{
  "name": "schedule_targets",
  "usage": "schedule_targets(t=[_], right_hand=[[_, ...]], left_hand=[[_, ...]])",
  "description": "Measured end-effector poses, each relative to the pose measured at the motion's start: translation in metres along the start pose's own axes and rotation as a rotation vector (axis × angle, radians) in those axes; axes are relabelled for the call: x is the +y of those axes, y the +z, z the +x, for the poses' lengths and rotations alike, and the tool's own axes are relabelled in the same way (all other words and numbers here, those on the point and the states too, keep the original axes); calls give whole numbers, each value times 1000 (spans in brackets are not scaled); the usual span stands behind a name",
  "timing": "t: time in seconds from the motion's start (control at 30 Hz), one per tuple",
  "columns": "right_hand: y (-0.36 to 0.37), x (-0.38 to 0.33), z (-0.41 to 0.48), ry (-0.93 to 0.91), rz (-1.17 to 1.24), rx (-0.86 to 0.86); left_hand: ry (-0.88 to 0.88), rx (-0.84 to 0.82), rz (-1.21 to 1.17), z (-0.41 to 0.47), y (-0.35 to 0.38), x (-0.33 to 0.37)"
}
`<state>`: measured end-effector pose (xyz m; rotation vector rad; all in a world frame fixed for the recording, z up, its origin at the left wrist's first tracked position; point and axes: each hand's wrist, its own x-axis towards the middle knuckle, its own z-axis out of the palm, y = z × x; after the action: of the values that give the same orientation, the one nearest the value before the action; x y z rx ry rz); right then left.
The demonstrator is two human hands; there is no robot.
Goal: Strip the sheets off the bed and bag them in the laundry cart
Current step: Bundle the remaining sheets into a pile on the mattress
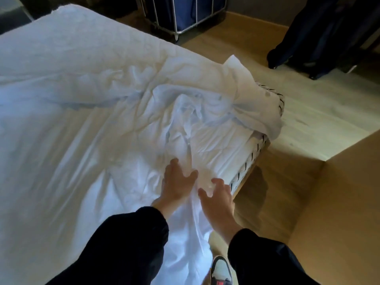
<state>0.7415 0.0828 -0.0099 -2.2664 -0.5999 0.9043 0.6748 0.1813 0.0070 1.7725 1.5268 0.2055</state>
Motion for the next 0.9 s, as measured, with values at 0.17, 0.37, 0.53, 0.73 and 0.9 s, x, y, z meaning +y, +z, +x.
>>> schedule_targets(t=[0.17, 0.37, 0.53, 0.73, 0.9], right_hand=[[-6, -31, 60, -70, -74, -83], [-5, -61, 91, -225, -332, -132], [-1, -84, 113, -149, 88, 8], [-24, -104, 149, 26, 468, -25], [-56, -86, 172, 109, 208, 29]], left_hand=[[10, 71, 154, 66, -4, 32], [77, 142, 662, 122, -8, 47], [161, -15, 546, 145, -13, 50], [390, -237, 53, 111, 6, 66], [608, -590, 212, 84, 28, 77]])
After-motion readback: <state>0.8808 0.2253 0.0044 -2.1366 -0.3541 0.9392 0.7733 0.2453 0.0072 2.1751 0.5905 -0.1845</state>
